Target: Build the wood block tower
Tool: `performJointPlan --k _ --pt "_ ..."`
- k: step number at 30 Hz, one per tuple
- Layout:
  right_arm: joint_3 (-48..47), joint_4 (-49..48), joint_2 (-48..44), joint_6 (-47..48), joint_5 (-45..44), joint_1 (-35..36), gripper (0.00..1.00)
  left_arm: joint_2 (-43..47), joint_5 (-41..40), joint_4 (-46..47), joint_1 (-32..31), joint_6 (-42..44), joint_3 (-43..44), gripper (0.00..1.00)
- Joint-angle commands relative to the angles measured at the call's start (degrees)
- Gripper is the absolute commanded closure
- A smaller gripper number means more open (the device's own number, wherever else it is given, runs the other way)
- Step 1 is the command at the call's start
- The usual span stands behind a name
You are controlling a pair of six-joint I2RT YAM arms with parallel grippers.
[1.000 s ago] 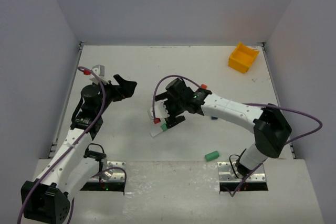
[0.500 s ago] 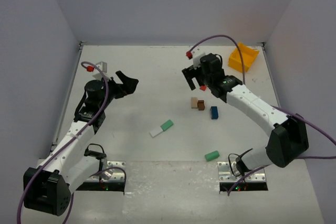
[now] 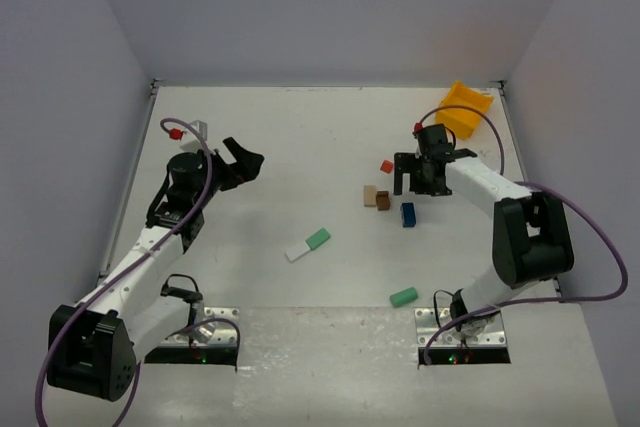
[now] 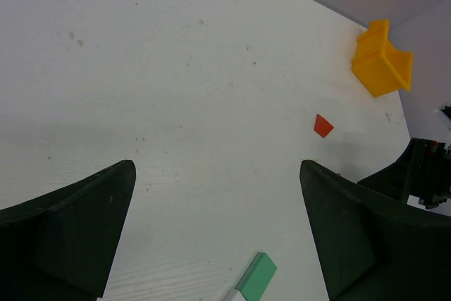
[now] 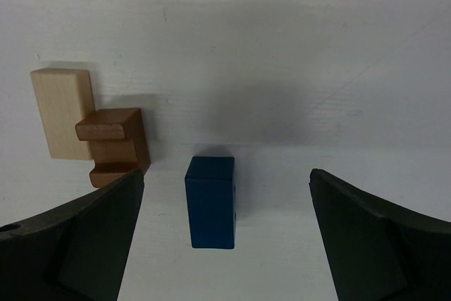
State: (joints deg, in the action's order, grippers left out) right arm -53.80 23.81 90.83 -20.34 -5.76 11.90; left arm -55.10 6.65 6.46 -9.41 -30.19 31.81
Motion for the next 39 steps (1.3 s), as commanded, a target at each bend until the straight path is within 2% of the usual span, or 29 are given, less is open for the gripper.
performJointPlan --k 1,14,20,22,25,32,39 --pt "-0.9 1.7 1.0 -2.6 3.7 -0.3 0.03 -0.9 -1.5 3.4 -0.6 0.8 0.4 0.0" --pt "5.6 0.4 -0.9 -2.0 4.5 -0.1 0.2 -2.4 -1.3 4.7 -0.6 0.7 0.4 0.0" --pt "6.0 -1.9 0.2 -0.5 4.3 0.0 0.39 -1.5 -1.4 4.5 -0.6 0.6 0.0 0.0" --pt "5.8 -2.2 0.5 0.3 3.9 0.4 0.51 -1.3 -1.5 4.5 -0.6 0.6 0.0 0.0" --pt "5.7 -2.1 0.7 0.8 3.2 0.8 0.57 -1.2 -1.5 4.5 -0.6 0.6 -0.1 0.0" --pt "5.3 -1.1 1.2 0.9 2.8 1.2 0.6 -0.9 -1.3 4.5 -0.6 0.6 -0.1 0.0" --pt "4.3 -1.5 -0.5 4.4 1.7 3.1 0.86 -0.1 -1.7 4.2 -0.6 0.7 -0.3 0.0"
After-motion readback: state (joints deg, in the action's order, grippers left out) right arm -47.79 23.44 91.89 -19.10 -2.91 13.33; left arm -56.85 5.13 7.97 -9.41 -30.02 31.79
